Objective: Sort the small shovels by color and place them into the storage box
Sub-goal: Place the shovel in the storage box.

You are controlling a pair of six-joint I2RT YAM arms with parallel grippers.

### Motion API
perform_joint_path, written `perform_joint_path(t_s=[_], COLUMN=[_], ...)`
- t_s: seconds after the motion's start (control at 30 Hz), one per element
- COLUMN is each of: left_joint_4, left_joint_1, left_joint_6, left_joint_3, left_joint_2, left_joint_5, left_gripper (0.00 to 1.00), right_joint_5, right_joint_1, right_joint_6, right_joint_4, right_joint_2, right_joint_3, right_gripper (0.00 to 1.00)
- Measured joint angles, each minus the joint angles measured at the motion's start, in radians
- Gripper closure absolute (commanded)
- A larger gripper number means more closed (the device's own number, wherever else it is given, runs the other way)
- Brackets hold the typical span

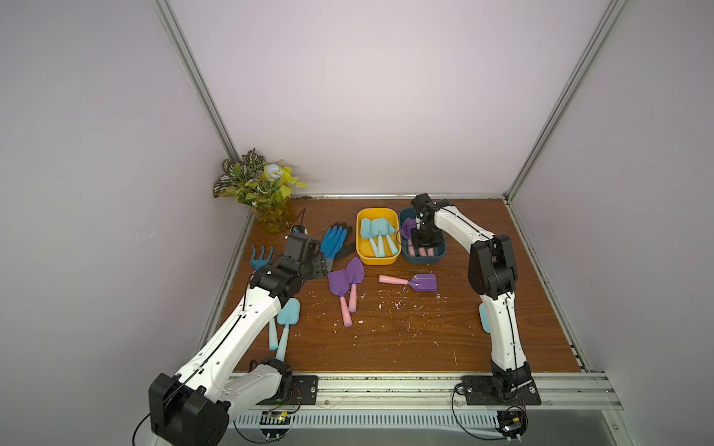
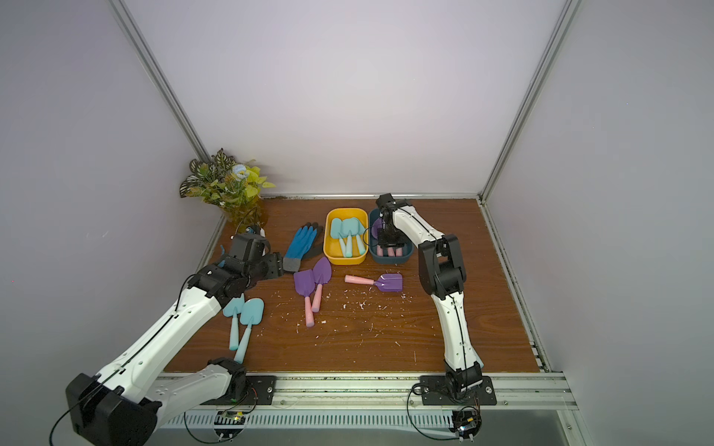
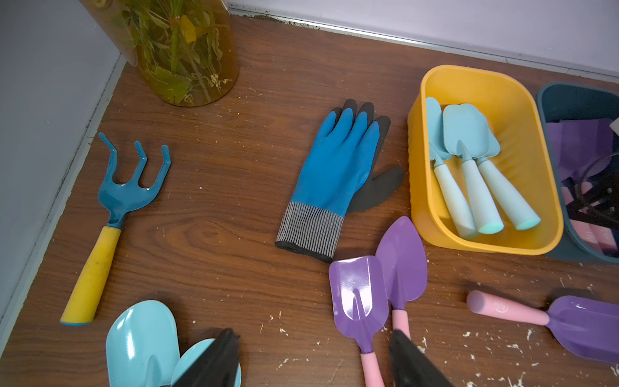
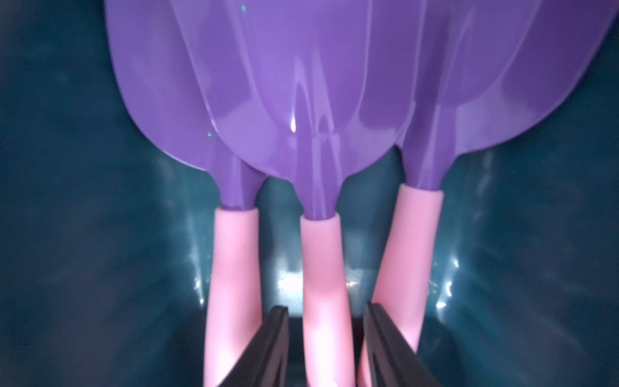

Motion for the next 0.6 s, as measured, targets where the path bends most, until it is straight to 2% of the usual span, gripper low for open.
perform_joint_path(t_s=[0.17, 0.37, 0.6], left_joint_4=[-0.002, -0.047, -0.126], left_joint_1=[0.0, 0.001, 0.034], left_joint_6=[0.0, -0.003, -0.038], left_joint_3=[0.0, 0.0, -0.034], left_joint_2=[-0.013, -0.012, 0.013], left_joint_5=[0.002, -0.034, -0.082], left_gripper=[0.27, 0.27, 0.25], right_joint_5=[0.031, 0.078, 0.103], right_joint_1=[0.005, 0.03, 0.073], right_joint_6=[0.002, 0.003, 0.019], right_joint_4=[-0.007, 0.011, 0.113], right_joint_2=[-0.059, -0.219, -0.468], right_joint_3=[0.0, -0.015, -0.23], right_gripper=[0.56, 0.56, 0.55])
